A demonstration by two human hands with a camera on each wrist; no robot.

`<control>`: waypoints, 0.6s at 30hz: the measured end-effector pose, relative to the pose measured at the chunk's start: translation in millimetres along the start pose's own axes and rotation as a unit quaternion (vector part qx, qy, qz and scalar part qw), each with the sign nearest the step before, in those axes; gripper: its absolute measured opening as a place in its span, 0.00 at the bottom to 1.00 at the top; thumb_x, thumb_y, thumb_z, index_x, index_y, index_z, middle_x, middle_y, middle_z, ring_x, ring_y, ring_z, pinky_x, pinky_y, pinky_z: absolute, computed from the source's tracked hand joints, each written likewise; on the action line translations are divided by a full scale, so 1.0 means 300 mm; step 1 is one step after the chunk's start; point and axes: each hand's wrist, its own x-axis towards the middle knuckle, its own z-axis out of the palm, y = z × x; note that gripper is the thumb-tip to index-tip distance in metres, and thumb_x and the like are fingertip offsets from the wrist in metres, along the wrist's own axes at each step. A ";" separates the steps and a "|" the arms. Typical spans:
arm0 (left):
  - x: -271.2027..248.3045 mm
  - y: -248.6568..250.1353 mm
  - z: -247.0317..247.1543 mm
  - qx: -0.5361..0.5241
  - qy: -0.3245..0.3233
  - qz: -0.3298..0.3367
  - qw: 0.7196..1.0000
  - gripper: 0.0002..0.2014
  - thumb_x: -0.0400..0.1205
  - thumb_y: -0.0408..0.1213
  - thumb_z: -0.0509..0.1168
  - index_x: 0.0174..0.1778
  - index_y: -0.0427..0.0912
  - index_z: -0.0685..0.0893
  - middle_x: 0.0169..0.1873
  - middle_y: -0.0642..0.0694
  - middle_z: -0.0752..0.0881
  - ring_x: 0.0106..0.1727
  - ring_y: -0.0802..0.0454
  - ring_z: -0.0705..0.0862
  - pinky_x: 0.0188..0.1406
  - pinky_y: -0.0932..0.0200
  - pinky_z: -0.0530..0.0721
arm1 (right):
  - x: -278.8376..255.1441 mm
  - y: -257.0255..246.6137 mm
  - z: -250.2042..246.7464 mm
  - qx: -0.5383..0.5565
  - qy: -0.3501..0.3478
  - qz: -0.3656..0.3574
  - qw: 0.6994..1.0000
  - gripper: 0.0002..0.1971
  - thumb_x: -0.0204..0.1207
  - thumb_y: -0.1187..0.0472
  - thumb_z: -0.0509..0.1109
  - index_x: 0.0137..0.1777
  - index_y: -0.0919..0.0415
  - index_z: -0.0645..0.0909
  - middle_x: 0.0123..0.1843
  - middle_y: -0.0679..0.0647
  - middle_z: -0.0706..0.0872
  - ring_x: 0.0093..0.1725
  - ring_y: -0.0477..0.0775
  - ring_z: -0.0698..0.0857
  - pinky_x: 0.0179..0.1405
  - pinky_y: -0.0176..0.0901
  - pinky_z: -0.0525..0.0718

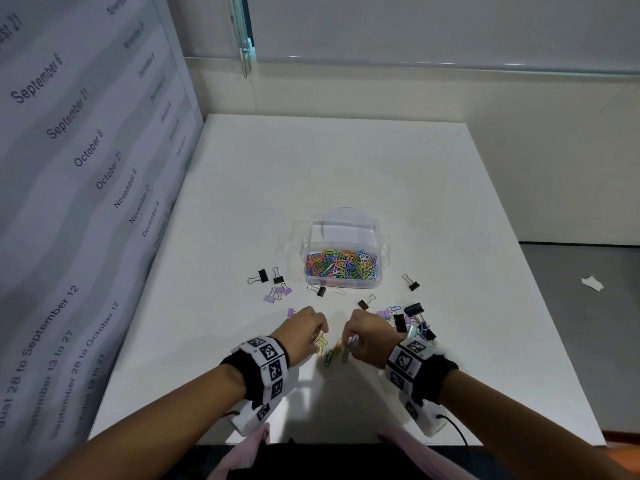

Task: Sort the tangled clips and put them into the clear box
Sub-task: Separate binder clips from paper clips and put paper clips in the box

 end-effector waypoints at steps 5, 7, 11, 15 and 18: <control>0.007 0.040 0.003 0.011 0.008 0.008 1.000 0.20 0.72 0.35 0.71 0.60 0.41 0.77 0.57 0.40 0.76 0.56 0.43 0.79 0.54 0.54 0.76 | 0.006 -0.018 -0.018 -0.003 0.031 -0.028 0.999 0.06 0.64 0.68 0.73 0.42 0.67 0.86 0.44 0.68 0.85 0.42 0.64 0.84 0.40 0.34 0.66; -0.002 0.048 0.001 0.016 0.000 0.004 1.000 0.27 0.69 0.41 0.75 0.62 0.41 0.75 0.57 0.42 0.75 0.55 0.43 0.79 0.54 0.51 0.79 | 0.003 -0.002 -0.030 0.017 0.038 -0.037 0.998 0.11 0.60 0.68 0.77 0.44 0.67 0.84 0.44 0.67 0.84 0.41 0.62 0.82 0.39 0.32 0.64; -0.024 0.049 0.011 0.075 -0.011 -0.010 0.997 0.35 0.62 0.48 0.79 0.61 0.40 0.72 0.57 0.45 0.71 0.53 0.46 0.77 0.51 0.51 0.80 | -0.004 0.027 -0.038 0.004 -0.003 -0.013 1.000 0.27 0.57 0.59 0.83 0.55 0.61 0.78 0.48 0.52 0.72 0.45 0.50 0.71 0.44 0.38 0.68; -0.016 0.045 0.037 0.070 0.012 0.000 0.997 0.28 0.68 0.42 0.76 0.59 0.37 0.73 0.58 0.42 0.73 0.54 0.43 0.78 0.50 0.53 0.75 | 0.003 0.006 -0.002 0.014 0.003 -0.011 1.000 0.29 0.54 0.60 0.84 0.56 0.61 0.78 0.47 0.49 0.71 0.45 0.49 0.71 0.40 0.35 0.66; -0.003 0.043 0.046 0.043 0.015 0.000 0.999 0.19 0.73 0.36 0.70 0.58 0.37 0.76 0.57 0.39 0.75 0.56 0.41 0.79 0.53 0.51 0.75 | 0.014 -0.004 0.012 0.045 0.027 -0.029 0.998 0.24 0.53 0.65 0.83 0.50 0.66 0.82 0.43 0.54 0.76 0.39 0.52 0.74 0.32 0.27 0.66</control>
